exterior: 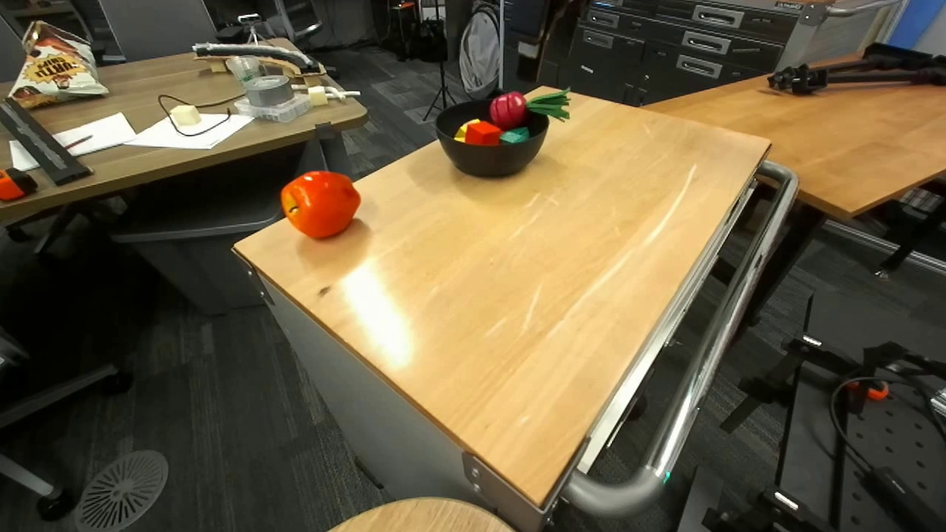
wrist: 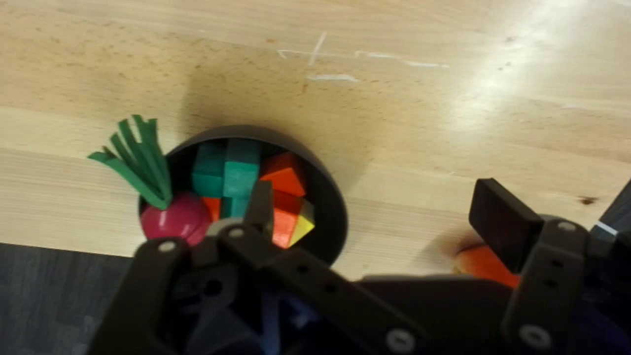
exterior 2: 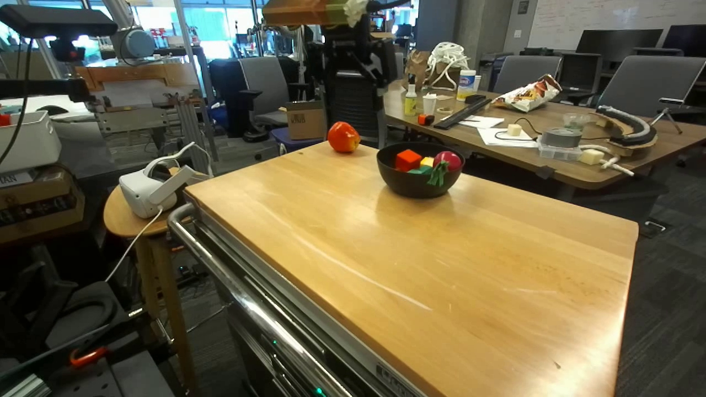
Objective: Remove the objects from the black bowl and put them on the table then move the apple to the right
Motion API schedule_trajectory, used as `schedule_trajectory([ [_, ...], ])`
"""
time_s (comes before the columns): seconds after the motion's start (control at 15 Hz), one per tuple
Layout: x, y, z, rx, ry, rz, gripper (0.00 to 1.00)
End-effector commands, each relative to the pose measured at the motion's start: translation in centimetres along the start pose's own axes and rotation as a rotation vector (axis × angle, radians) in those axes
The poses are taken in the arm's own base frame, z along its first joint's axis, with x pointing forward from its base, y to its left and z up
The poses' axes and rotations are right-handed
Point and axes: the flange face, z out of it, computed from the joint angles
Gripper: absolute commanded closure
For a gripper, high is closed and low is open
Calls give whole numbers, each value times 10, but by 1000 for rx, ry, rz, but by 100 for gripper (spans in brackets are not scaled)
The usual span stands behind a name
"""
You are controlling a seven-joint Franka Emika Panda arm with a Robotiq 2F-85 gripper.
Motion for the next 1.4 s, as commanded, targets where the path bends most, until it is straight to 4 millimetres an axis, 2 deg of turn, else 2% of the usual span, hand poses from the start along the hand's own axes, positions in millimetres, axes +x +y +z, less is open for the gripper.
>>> schedule_trajectory([
  [0.0,23,41,5,-3,8,65,0],
  [0.07,22,41,2,-14,29,79,0],
  [0.13,11,39,10,-14,-3,61,0],
  [0.47,21,42,13,-23,15,74,0],
  [0.67,25,61,25,-52,7,98,0],
  [0.87,25,84,45,-83,-20,131,0],
  [1.0,30,100,59,-120,24,159,0],
  [1.33,34,121,88,-161,35,198,0],
])
